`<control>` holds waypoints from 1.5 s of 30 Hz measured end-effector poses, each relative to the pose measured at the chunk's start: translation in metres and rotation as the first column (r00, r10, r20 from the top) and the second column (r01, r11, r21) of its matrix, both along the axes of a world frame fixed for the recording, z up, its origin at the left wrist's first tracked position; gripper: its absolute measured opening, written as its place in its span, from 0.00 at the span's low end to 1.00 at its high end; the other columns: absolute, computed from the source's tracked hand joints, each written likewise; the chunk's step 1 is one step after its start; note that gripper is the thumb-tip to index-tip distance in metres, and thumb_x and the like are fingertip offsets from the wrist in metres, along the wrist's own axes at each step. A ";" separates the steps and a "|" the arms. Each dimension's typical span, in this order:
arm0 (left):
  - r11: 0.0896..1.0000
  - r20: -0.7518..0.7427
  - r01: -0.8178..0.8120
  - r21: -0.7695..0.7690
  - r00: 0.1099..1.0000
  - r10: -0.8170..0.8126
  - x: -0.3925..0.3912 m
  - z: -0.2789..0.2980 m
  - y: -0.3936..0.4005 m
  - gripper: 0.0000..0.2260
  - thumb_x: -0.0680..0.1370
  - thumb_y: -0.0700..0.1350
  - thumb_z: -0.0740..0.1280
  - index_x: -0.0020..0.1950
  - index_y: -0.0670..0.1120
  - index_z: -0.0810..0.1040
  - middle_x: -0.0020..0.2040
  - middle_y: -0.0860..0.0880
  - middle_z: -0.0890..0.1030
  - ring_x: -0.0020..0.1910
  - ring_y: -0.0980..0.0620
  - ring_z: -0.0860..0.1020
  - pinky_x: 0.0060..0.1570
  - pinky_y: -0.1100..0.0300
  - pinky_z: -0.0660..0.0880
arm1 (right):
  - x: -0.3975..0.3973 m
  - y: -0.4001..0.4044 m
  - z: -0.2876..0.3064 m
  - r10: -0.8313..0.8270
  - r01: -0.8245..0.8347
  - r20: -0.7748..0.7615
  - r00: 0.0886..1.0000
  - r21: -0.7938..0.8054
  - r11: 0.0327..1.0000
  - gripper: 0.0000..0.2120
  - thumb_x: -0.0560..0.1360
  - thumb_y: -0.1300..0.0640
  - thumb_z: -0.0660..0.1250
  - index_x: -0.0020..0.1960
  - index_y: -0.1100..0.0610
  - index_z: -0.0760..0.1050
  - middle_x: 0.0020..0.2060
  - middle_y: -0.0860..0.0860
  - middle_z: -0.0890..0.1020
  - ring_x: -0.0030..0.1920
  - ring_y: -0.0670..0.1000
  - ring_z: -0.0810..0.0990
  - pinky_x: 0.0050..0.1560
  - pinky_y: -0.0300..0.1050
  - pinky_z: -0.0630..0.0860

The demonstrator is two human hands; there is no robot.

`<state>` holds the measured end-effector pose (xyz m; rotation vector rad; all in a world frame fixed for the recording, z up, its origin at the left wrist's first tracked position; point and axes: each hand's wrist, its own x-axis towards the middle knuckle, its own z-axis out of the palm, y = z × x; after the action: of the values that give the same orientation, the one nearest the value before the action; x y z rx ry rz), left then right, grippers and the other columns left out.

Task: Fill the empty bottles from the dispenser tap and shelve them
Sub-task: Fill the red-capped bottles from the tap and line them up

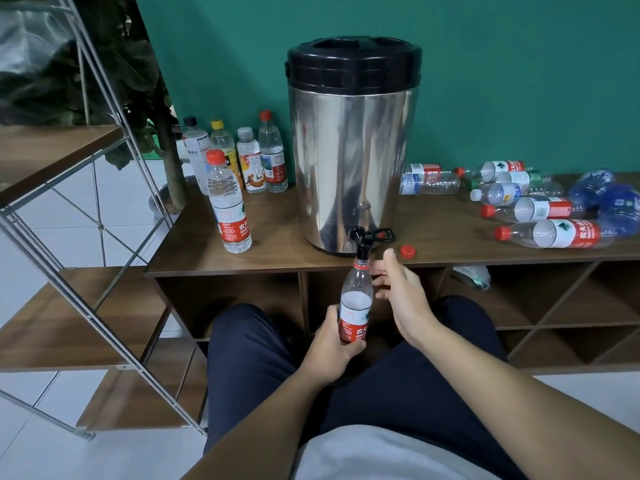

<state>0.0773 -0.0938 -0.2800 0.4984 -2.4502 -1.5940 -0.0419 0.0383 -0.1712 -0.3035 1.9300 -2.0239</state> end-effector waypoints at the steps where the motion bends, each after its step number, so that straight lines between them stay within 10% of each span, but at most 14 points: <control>1: 1.000 -0.002 0.000 0.002 1.000 0.000 0.000 0.000 0.000 0.28 0.77 0.47 0.81 0.71 0.58 0.69 0.65 0.56 0.82 0.65 0.57 0.81 0.68 0.51 0.81 | 0.005 0.003 -0.005 0.029 -0.028 -0.037 0.999 0.039 0.999 0.22 0.86 0.37 0.64 0.57 0.53 0.87 0.51 0.46 0.90 0.50 0.44 0.84 0.52 0.45 0.78; 6: 0.999 -0.015 0.016 0.048 1.000 -0.016 0.001 0.002 0.000 0.28 0.77 0.46 0.81 0.70 0.59 0.70 0.64 0.55 0.82 0.63 0.55 0.83 0.66 0.49 0.82 | 0.018 0.009 -0.041 0.171 -0.141 -0.166 0.971 0.176 0.974 0.07 0.84 0.47 0.72 0.62 0.45 0.83 0.58 0.43 0.87 0.62 0.41 0.84 0.67 0.44 0.80; 21: 0.994 -0.054 0.026 0.106 0.998 -0.021 0.006 0.008 0.003 0.25 0.78 0.46 0.79 0.70 0.59 0.72 0.61 0.53 0.85 0.59 0.52 0.86 0.62 0.43 0.85 | 0.029 0.027 -0.086 0.317 -0.249 -0.197 0.928 0.306 0.919 0.22 0.80 0.57 0.78 0.71 0.45 0.80 0.62 0.42 0.88 0.63 0.47 0.86 0.67 0.51 0.82; 27: 0.989 -0.062 0.023 0.144 0.998 -0.014 0.008 0.011 0.005 0.25 0.80 0.42 0.77 0.74 0.54 0.73 0.62 0.52 0.85 0.59 0.53 0.86 0.56 0.60 0.84 | 0.032 0.027 -0.088 0.285 -0.228 -0.199 0.938 0.265 0.937 0.21 0.80 0.61 0.77 0.72 0.49 0.80 0.60 0.48 0.89 0.62 0.51 0.88 0.66 0.59 0.83; 45: 0.989 -0.086 0.016 0.150 0.996 -0.003 0.010 0.014 0.006 0.26 0.82 0.46 0.78 0.77 0.54 0.73 0.64 0.56 0.85 0.61 0.57 0.85 0.57 0.64 0.81 | 0.034 0.028 -0.086 0.272 -0.213 -0.201 0.941 0.272 0.938 0.23 0.81 0.64 0.75 0.74 0.53 0.79 0.61 0.47 0.89 0.62 0.48 0.88 0.67 0.57 0.84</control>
<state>0.0870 -0.0880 -0.2656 0.4310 -2.2852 -1.7746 -0.0080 0.0667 -0.2571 -0.7115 2.1345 -1.6292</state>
